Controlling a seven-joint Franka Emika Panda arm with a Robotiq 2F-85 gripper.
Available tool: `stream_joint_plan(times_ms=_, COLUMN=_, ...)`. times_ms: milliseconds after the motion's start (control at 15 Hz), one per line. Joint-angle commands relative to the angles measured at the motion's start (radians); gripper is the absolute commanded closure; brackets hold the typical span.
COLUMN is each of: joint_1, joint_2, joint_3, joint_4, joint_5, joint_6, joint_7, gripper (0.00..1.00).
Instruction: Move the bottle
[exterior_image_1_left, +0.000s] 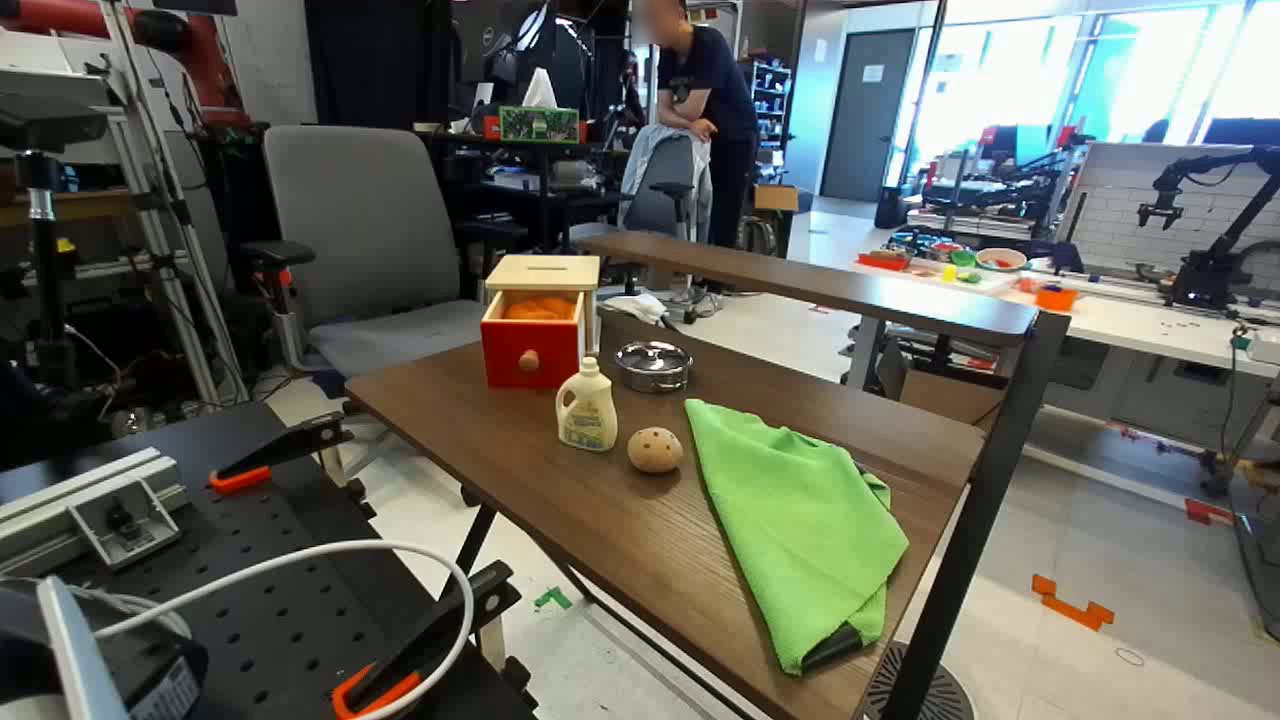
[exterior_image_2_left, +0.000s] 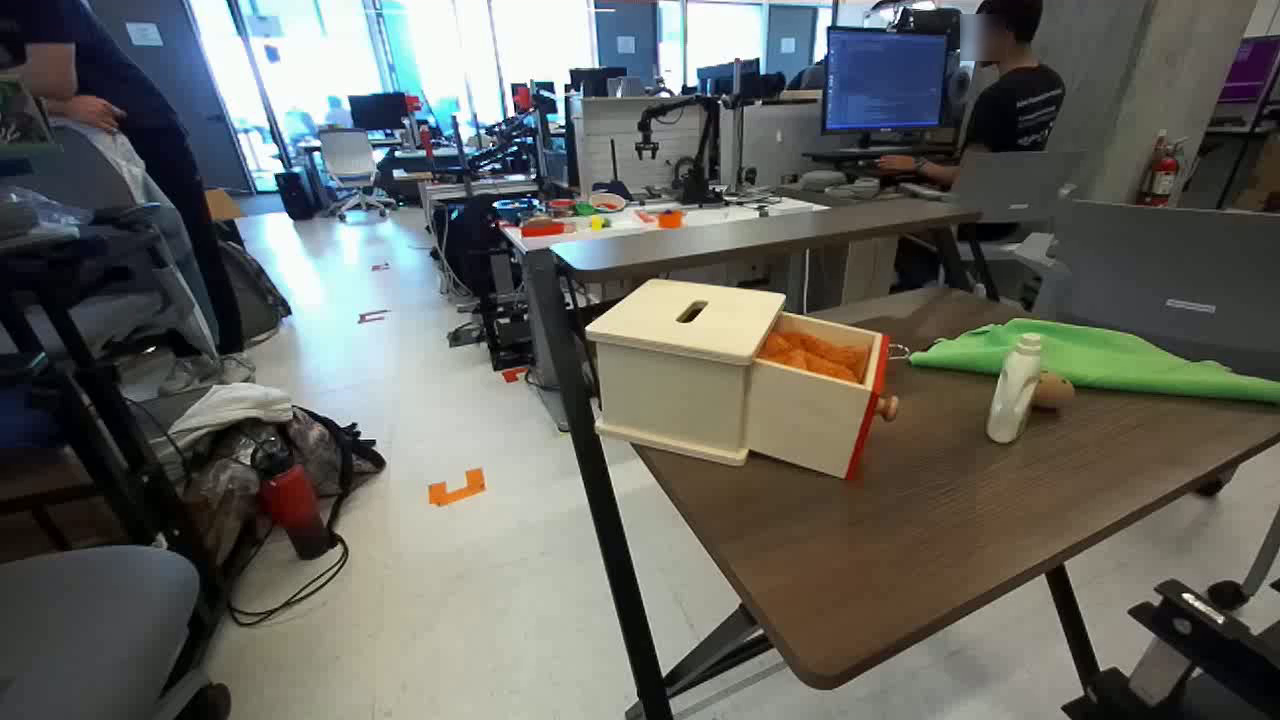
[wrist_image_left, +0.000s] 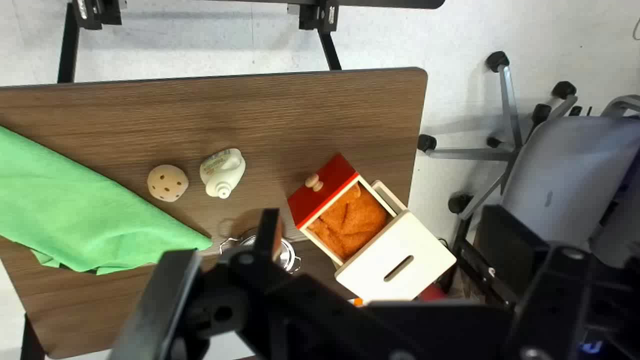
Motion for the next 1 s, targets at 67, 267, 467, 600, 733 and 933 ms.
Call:
stream_joint_plan(times_ms=67, joint_1=-0.020, joint_2=0.002, joint_3=0.017, joint_4=-0.002, joint_5=0.006, joint_6=0.010, joint_7=0.003, gripper=0.00)
stream_joint_plan(times_ms=267, joint_1=-0.040, joint_2=0.004, joint_3=0.032, joint_4=-0.032, joint_5=0.000, joint_6=0.077, joint_7=0.034, gripper=0.00)
stream_joint_plan(times_ms=467, joint_1=-0.074, joint_2=0.027, joint_3=0.058, joint_4=-0.069, joint_5=-0.016, joint_6=0.192, joint_7=0.113, gripper=0.00)
stream_joint_plan(times_ms=600, joint_1=-0.091, joint_2=0.097, joint_3=0.101, joint_4=-0.076, joint_5=-0.019, joint_6=0.303, joint_7=0.222, gripper=0.00)
stream_joint_plan(times_ms=733, joint_1=-0.121, joint_2=0.165, joint_3=0.150, joint_4=-0.083, joint_5=-0.049, joint_6=0.393, joint_7=0.355, gripper=0.00)
stream_joint_plan(times_ms=933, joint_1=-0.167, joint_2=0.274, joint_3=0.222, joint_4=-0.077, joint_5=-0.109, joint_6=0.505, joint_7=0.574, gripper=0.00)
